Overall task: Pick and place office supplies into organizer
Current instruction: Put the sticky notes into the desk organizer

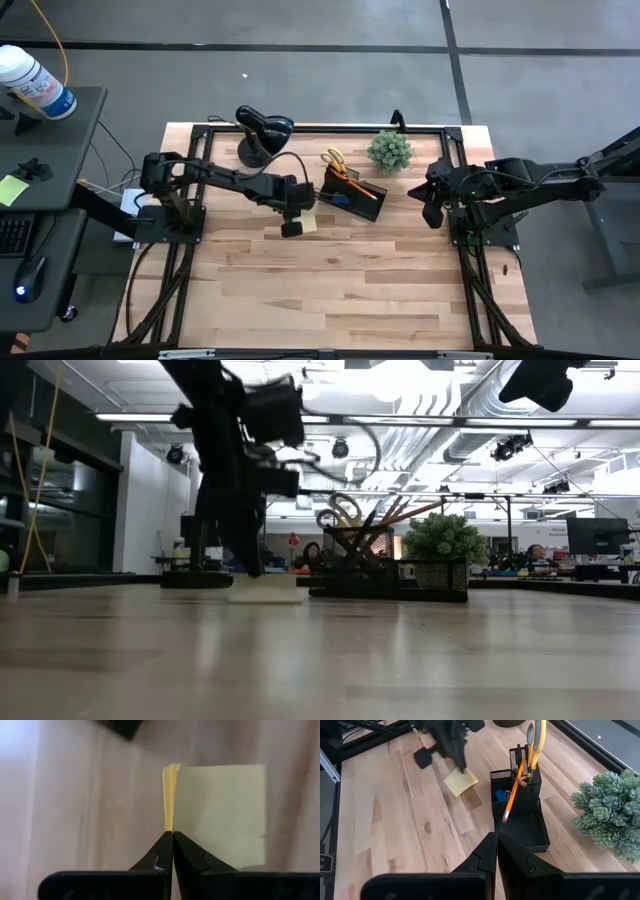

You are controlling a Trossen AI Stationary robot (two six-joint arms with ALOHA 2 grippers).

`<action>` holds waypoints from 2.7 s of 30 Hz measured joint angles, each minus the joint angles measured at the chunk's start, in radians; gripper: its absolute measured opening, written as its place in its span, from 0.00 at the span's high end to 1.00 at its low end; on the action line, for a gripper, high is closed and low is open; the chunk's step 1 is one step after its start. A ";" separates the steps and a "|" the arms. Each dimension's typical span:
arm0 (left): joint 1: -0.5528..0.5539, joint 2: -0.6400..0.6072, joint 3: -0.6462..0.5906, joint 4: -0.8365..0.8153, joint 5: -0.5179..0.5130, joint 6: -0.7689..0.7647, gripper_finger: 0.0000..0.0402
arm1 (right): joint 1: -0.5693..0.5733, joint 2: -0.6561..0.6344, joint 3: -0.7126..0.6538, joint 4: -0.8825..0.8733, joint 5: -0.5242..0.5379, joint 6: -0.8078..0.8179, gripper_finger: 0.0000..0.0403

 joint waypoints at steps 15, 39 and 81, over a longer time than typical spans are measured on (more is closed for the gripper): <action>-0.190 -0.078 0.073 0.040 -0.046 -0.146 1.00 | 0.000 -0.043 -0.001 -0.021 0.037 -0.034 0.97; -0.186 -0.077 0.288 -0.093 -0.094 0.018 1.00 | 0.000 -0.099 -0.001 -0.045 0.050 -0.052 0.97; 0.008 0.226 0.288 -0.099 0.215 0.289 0.71 | 0.000 -0.099 -0.001 -0.037 0.042 -0.033 0.97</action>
